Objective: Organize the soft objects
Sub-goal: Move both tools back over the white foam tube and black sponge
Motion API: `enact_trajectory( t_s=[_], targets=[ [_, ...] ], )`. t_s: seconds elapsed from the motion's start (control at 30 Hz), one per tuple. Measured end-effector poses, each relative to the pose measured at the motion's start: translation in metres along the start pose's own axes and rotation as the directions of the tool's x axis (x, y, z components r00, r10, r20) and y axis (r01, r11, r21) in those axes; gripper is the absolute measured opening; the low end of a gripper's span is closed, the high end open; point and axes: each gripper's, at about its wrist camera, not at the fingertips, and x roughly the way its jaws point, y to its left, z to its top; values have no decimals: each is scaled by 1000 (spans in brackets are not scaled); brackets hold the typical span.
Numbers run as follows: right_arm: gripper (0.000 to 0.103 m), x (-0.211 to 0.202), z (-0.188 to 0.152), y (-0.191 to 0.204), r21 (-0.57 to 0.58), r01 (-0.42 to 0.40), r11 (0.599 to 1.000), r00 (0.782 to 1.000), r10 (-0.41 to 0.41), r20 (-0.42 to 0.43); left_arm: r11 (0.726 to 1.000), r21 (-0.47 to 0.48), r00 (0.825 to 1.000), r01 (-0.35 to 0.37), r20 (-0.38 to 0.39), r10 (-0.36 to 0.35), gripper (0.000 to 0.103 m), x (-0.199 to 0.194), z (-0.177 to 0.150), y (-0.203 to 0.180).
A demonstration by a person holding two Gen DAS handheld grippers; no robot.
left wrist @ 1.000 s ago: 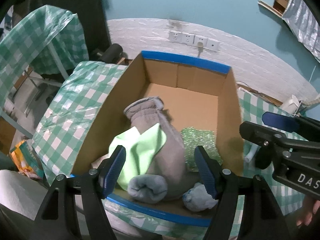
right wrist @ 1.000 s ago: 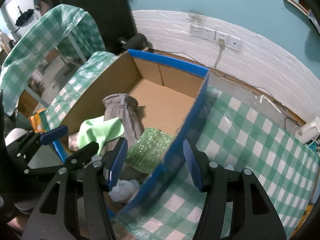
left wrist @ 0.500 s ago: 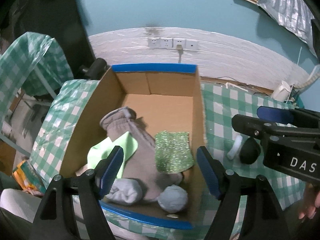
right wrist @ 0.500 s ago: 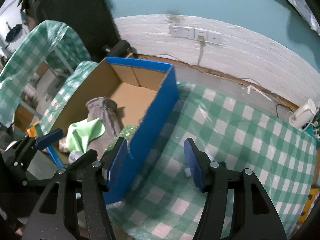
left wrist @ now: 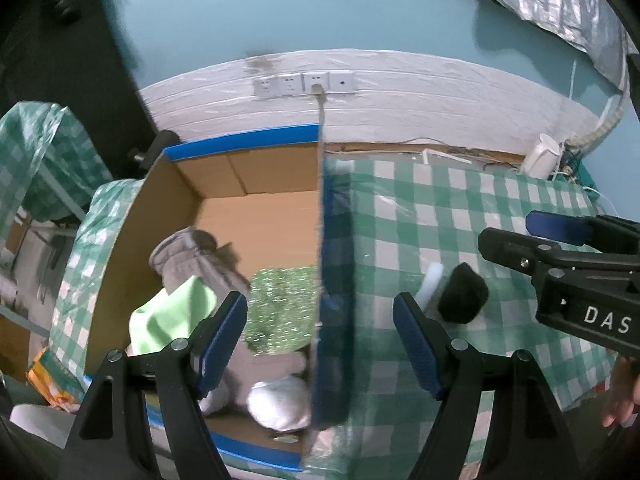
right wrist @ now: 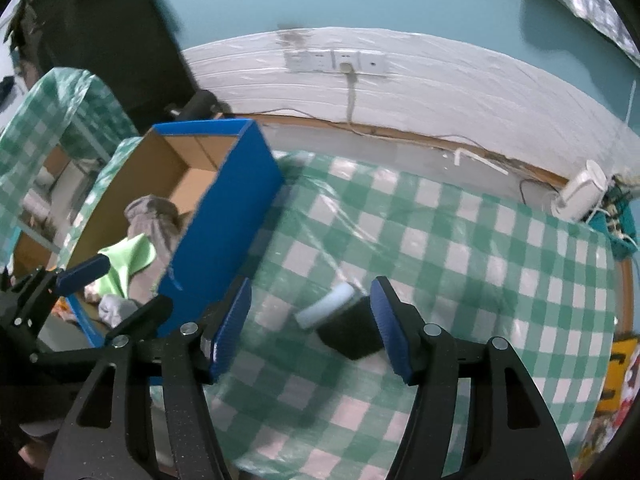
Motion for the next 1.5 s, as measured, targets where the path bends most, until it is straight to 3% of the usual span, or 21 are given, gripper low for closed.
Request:
enact_trajectory(
  t_s=[0.6, 1.5],
  targets=[
    [65, 11, -20, -65, 131, 44, 990, 998, -38, -49, 991, 129, 997, 35, -73, -26, 77, 32, -3, -68],
    [67, 85, -20, -63, 131, 57, 990, 980, -31, -195, 989, 126, 975, 71, -218, -42, 77, 100, -12, -83]
  ],
)
